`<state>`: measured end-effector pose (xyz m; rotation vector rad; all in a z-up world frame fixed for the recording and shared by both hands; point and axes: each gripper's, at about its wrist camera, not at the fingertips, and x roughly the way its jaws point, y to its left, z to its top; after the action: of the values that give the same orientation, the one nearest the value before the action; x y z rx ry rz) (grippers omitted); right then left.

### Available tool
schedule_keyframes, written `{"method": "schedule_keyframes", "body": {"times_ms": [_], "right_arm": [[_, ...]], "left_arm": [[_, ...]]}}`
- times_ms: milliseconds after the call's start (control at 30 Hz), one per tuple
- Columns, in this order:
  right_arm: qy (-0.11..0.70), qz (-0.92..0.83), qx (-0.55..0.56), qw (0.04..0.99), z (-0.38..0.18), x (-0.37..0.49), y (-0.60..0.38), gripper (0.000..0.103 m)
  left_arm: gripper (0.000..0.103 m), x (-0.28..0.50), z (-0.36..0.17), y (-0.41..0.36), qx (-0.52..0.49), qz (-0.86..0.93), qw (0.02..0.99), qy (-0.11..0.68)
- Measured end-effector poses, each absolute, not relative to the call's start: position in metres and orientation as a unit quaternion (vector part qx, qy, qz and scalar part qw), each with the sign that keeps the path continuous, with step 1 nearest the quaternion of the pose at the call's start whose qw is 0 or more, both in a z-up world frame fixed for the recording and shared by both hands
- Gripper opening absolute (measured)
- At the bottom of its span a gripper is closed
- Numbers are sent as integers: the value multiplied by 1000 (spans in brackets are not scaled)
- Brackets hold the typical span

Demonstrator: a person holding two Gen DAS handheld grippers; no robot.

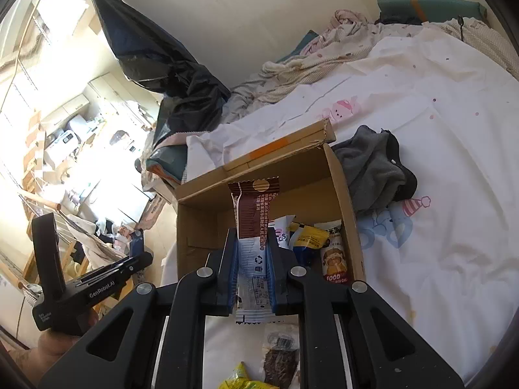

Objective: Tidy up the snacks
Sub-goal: 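Carry both held bars over the box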

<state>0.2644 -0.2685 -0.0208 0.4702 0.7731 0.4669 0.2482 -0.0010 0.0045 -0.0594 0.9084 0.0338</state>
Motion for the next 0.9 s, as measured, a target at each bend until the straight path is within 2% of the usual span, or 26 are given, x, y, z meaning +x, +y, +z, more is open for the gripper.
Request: {"method": "schedule_keyframes", "body": {"times_ms": [300,633,900], "right_arm": [[407,213,191,868,-42,295,-250,16],[467,197,186,842,-79,321,-240,16],[460,261,141,837,-81,323,-196,16]], "left_arm": [[13,276,-23,-9,-22,-7,889,458],[13,291,-49,11,-76,-16,877,475],[13,298,-56,2,-63,-22,870,488]]}}
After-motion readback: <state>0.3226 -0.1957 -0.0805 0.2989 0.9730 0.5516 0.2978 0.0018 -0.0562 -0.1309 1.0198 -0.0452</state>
